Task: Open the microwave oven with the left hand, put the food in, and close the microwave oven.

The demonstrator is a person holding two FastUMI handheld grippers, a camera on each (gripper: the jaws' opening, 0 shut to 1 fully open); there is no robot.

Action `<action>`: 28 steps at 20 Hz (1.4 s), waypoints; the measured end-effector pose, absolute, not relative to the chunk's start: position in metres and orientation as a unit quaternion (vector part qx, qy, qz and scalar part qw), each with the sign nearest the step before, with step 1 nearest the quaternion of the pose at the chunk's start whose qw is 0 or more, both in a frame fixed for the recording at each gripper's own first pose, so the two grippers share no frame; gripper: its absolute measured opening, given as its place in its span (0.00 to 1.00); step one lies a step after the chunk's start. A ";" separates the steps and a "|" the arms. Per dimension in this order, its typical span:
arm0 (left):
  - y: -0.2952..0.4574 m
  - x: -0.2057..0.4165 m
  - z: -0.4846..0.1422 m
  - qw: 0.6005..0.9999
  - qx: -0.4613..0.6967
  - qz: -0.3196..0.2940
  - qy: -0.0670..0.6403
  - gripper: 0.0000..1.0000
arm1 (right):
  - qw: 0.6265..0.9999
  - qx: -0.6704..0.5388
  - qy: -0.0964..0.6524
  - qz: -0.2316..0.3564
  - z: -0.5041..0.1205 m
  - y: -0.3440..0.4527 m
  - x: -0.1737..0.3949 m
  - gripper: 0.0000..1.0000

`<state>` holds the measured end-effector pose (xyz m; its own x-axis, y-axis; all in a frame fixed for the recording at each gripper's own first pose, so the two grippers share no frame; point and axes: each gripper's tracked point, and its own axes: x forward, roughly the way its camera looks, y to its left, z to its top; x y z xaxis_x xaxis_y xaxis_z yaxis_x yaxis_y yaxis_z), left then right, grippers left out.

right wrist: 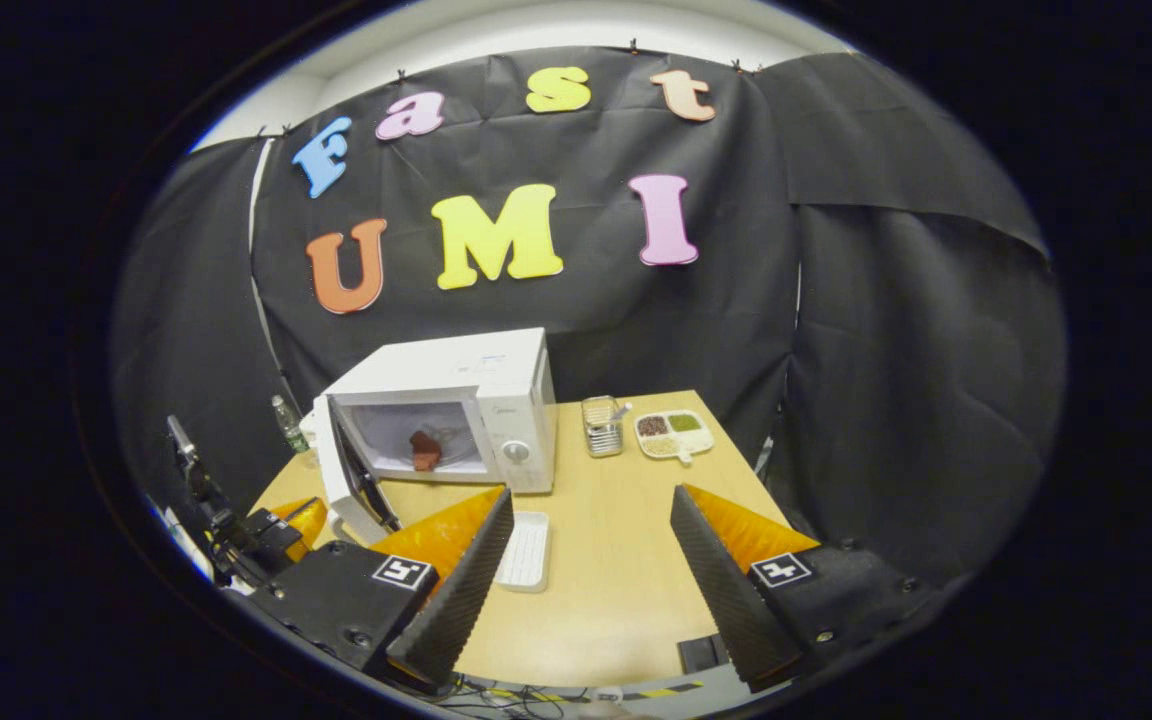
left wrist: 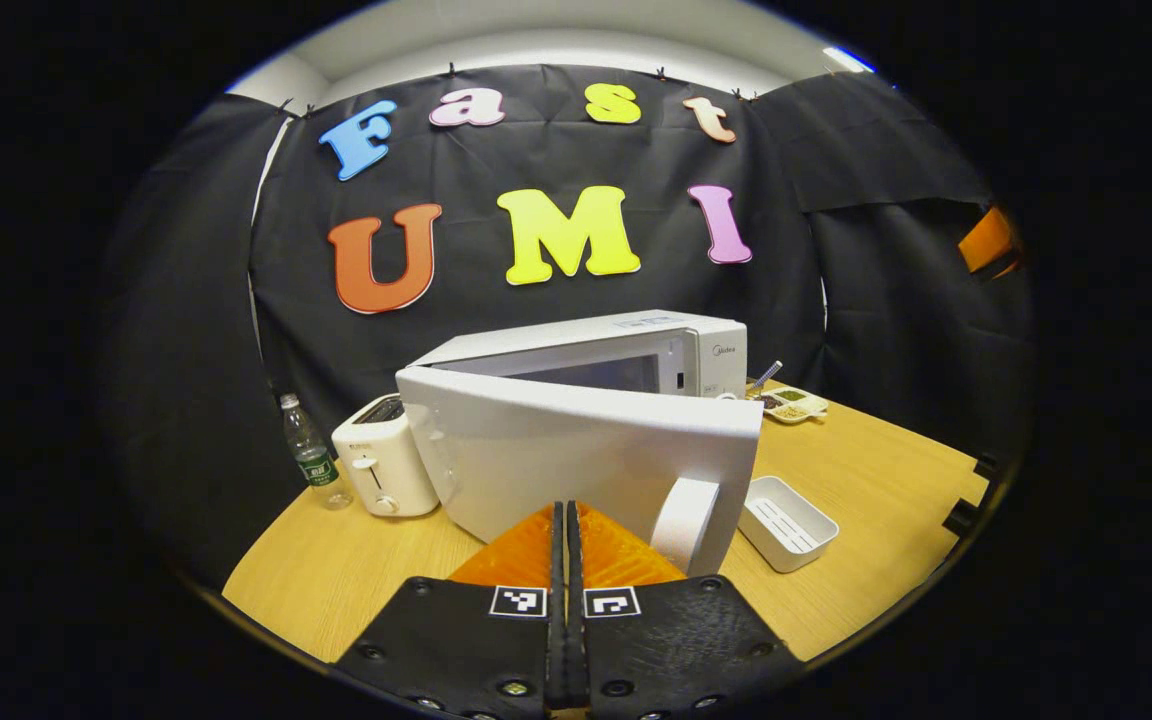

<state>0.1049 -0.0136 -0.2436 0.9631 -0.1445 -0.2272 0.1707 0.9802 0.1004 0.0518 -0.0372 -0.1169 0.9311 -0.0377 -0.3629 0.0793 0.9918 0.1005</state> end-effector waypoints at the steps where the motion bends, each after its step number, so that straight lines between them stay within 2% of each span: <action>1: -0.021 0.108 -0.244 0.989 0.060 -0.086 0.108 0.07 | 0.980 0.058 0.185 -0.032 -0.117 -0.042 0.053 1.00; 2: -0.027 0.111 -0.244 0.989 0.060 -0.089 0.105 0.00 | 0.980 0.060 0.187 -0.034 -0.119 -0.047 0.054 0.91; 3: -0.037 0.115 -0.245 0.988 0.061 -0.097 0.105 0.00 | 0.980 0.062 0.188 -0.035 -0.120 -0.051 0.054 1.00; 13: -0.089 0.168 -0.246 0.988 0.062 -0.106 0.096 0.00 | 0.977 0.069 0.202 -0.030 -0.133 -0.083 0.075 1.00; 14: -0.097 0.176 -0.246 0.988 0.060 -0.106 0.095 0.00 | 0.976 0.070 0.204 -0.029 -0.135 -0.085 0.077 0.91; 15: -0.101 0.185 -0.245 0.988 0.063 -0.106 0.093 0.00 | 0.976 0.071 0.206 -0.028 -0.136 -0.088 0.080 1.00; 17: -0.112 0.201 -0.245 0.988 0.064 -0.106 0.090 0.00 | 0.974 0.074 0.210 -0.028 -0.141 -0.095 0.087 1.00; 18: -0.117 0.209 -0.246 0.988 0.063 -0.106 0.090 0.00 | 0.974 0.076 0.212 -0.027 -0.143 -0.098 0.090 0.91; 19: -0.122 0.217 -0.248 0.988 0.062 -0.104 0.091 0.00 | 0.973 0.078 0.214 -0.027 -0.144 -0.101 0.094 0.91; 20: -0.125 0.225 -0.251 0.988 0.062 -0.102 0.093 0.00 | 0.973 0.079 0.215 -0.028 -0.146 -0.105 0.098 1.00; 28: -0.132 0.276 -0.265 0.991 0.042 -0.077 0.104 0.00 | 0.971 0.078 0.221 -0.035 -0.150 -0.126 0.123 1.00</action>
